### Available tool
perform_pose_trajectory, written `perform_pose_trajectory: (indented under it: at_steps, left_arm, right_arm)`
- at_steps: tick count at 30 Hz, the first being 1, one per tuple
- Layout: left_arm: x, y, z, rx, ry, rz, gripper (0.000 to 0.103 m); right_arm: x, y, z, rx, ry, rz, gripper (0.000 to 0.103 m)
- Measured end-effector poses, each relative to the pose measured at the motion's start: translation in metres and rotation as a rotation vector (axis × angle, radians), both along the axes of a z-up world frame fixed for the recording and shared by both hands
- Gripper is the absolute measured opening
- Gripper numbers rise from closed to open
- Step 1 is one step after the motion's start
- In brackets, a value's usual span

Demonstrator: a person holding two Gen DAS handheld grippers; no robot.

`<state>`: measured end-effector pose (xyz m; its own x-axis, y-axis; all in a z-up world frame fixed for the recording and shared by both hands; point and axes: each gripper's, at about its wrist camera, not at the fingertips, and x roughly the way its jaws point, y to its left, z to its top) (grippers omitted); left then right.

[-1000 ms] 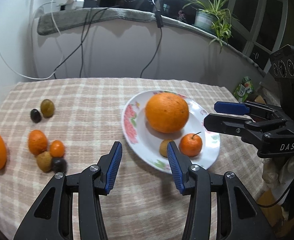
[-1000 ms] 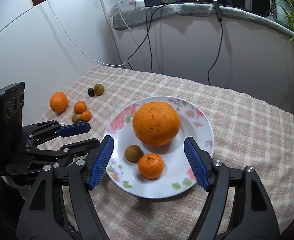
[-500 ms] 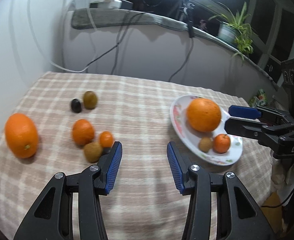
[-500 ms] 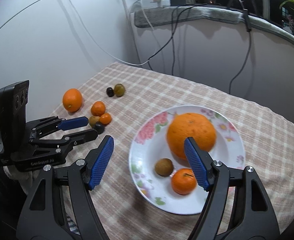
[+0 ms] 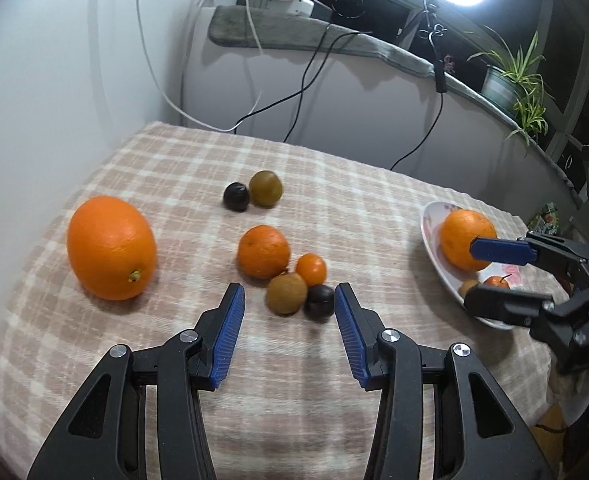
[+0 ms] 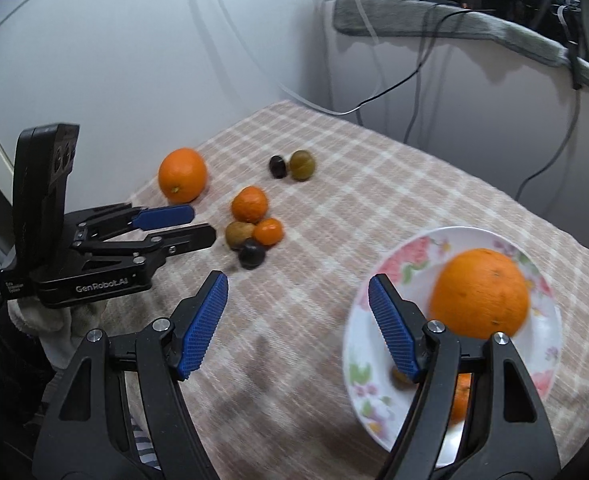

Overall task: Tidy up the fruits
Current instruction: 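Move both grippers back to the remaining fruit and close on a small tangerine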

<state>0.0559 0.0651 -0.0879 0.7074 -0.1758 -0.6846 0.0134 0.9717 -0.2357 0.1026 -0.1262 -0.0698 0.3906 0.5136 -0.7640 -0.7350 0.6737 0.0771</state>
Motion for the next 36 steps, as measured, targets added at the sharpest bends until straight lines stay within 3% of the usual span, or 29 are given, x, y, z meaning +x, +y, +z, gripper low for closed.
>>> perform_pose_trajectory:
  at_steps: [4,6,7,19,36]
  left_arm:
    - [0.002,0.008,-0.005,-0.026,0.014,0.001,0.040]
    - [0.004,0.010,-0.008,-0.033,0.021,-0.004,0.036]
    - [0.006,0.011,-0.008,-0.034,0.023,-0.006,0.035]
    - [0.029,0.025,-0.007,-0.069,0.032,0.012,0.035]
    - [0.056,0.030,-0.020,-0.120,0.085,-0.014,0.035]
  right_arm:
    - [-0.003,0.016,-0.007,-0.007,0.014,0.032,0.072]
    - [-0.003,0.025,-0.012,-0.020,0.028,0.051,0.055]
    - [-0.003,0.029,-0.015,-0.029,0.033,0.058,0.052]
    - [0.031,0.054,-0.029,0.010,0.155,-0.002,0.045]
    - [0.064,0.075,-0.053,-0.002,0.251,-0.042,0.033]
